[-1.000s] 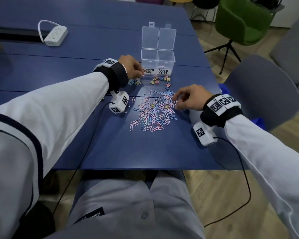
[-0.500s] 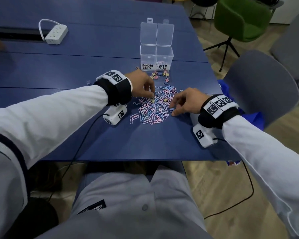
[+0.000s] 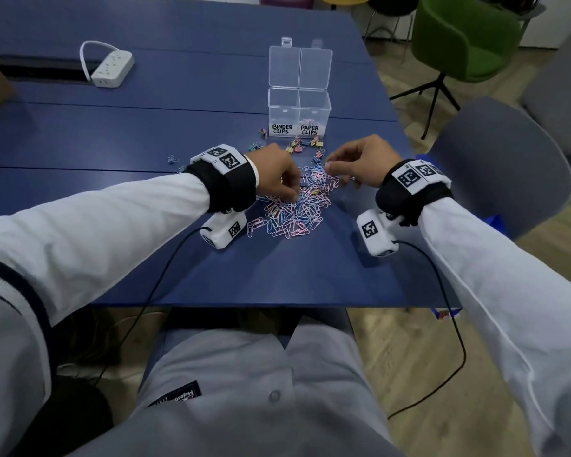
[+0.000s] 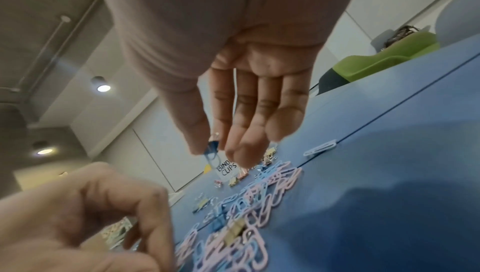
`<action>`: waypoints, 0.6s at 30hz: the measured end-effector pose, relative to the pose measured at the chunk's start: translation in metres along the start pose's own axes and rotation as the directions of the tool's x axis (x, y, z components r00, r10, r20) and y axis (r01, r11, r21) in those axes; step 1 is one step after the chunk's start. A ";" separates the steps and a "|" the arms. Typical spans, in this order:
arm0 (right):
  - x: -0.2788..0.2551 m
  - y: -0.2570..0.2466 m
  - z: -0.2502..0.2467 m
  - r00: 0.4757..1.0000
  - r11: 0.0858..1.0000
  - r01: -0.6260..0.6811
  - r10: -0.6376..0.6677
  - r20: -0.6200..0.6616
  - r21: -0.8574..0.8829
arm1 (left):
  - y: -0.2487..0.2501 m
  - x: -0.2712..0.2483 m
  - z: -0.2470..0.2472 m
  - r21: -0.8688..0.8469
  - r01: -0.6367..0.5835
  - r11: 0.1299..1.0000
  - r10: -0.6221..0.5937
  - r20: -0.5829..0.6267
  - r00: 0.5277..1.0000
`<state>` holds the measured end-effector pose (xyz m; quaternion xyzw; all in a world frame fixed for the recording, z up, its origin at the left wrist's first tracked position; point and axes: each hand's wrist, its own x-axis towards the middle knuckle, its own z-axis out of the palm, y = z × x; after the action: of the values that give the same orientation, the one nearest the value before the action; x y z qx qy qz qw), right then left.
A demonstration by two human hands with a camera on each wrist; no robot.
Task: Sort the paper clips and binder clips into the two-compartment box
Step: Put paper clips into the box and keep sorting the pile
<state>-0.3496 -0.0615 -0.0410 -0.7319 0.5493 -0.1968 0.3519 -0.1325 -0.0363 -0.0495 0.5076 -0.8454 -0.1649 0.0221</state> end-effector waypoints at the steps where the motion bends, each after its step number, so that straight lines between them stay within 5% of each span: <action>1: 0.007 0.001 0.002 0.999 1.000 -0.017 0.017 -0.031 0.004 | -0.001 0.001 -0.001 -0.015 0.004 1.000 -0.004 0.000 1.000; 12: 0.066 -0.018 0.026 0.977 0.980 -0.077 0.037 -0.210 -0.184 | -0.021 -0.003 -0.003 -0.097 0.069 0.993 -0.066 0.036 0.997; 18: 0.037 -0.008 0.012 1.000 0.950 0.015 -0.022 -0.018 -0.311 | -0.026 0.014 -0.021 -0.125 0.118 0.985 -0.138 -0.165 0.977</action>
<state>-0.3245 -0.0920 -0.0471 -0.7813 0.5701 -0.1187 0.2247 -0.1133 -0.0652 -0.0388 0.5713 -0.7950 -0.1693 0.1137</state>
